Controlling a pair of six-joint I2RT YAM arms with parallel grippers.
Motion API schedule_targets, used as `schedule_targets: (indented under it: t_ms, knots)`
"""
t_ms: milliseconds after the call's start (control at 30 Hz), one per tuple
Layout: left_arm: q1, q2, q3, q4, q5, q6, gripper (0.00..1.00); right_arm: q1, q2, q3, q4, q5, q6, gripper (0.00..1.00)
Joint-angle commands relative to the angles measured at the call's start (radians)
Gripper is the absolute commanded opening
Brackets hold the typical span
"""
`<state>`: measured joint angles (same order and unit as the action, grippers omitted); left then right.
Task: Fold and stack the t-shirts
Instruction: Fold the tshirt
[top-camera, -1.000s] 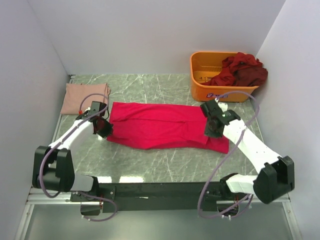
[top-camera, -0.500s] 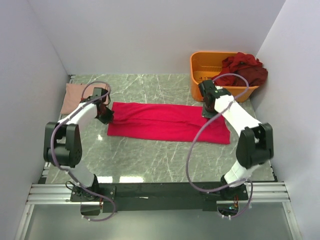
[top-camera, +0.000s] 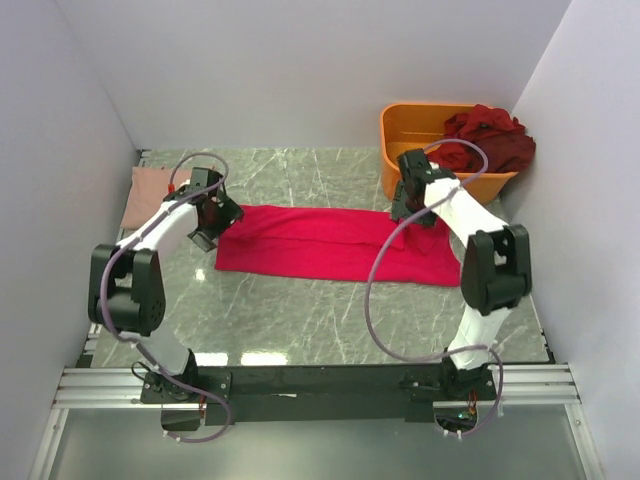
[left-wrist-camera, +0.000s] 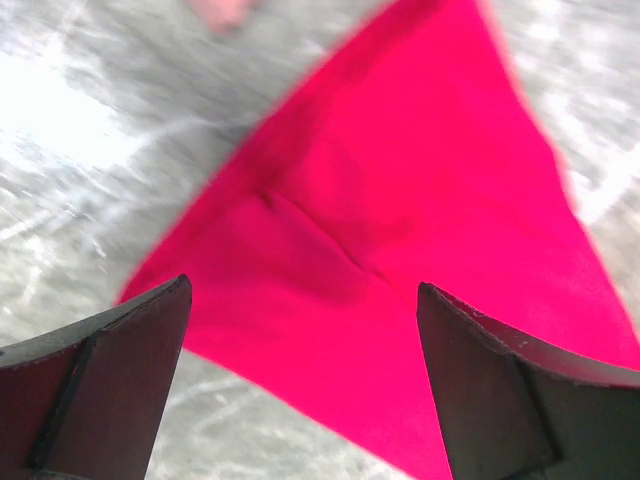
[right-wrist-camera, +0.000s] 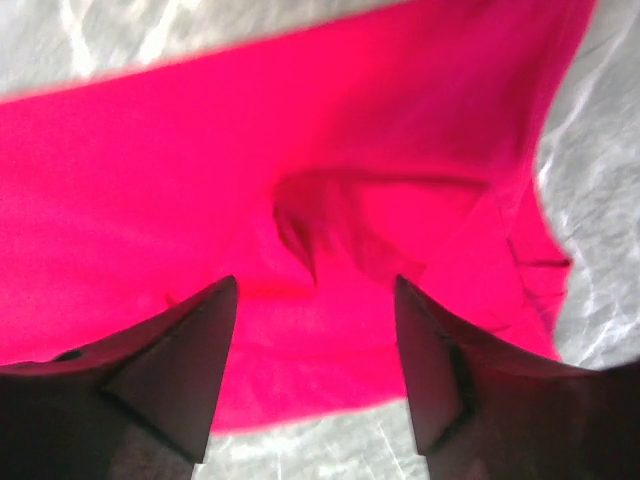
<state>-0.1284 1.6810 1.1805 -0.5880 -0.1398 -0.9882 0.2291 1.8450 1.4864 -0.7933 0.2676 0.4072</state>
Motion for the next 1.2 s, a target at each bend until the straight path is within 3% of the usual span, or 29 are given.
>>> schedule_targets:
  t_ms: [0, 67, 133, 267, 567, 767, 900, 1033, 1167]
  knots:
    - [-0.042, -0.092, 0.033, 0.025, -0.015, 0.026, 0.99, 0.007, -0.156, -0.134, 0.084, -0.117, 0.002, 0.72]
    - [-0.066, -0.095, 0.036, 0.039, -0.018, 0.031, 0.99, 0.013, -0.202, -0.227, 0.176, -0.225, 0.012, 0.73]
    - [-0.076, -0.086, 0.041, 0.057, -0.009, 0.031, 0.99, 0.013, -0.240, -0.340, 0.236, -0.307, 0.012, 0.82]
    - [-0.083, -0.058, 0.044, 0.089, 0.029, 0.043, 0.99, 0.015, -0.227, -0.394, 0.322, -0.337, 0.018, 0.83]
    - [-0.085, -0.010, 0.053, 0.090, 0.023, 0.060, 1.00, 0.021, -0.018, -0.235, 0.384, -0.297, -0.019, 0.83]
    - [-0.085, -0.029, 0.045, 0.067, -0.003, 0.071, 0.99, 0.032, 0.046, -0.109, 0.509, -0.317, 0.001, 0.82]
    - [-0.085, -0.067, 0.022, 0.036, -0.032, 0.075, 0.99, 0.068, 0.045, -0.040, 0.482, -0.275, -0.037, 0.82]
    - [-0.085, -0.102, -0.015, 0.059, -0.028, 0.080, 1.00, 0.095, -0.070, -0.145, 0.418, -0.185, -0.031, 0.82]
    - [-0.085, -0.116, -0.053, 0.115, 0.022, 0.089, 0.99, 0.095, -0.211, -0.384, 0.437, -0.153, -0.018, 0.82]
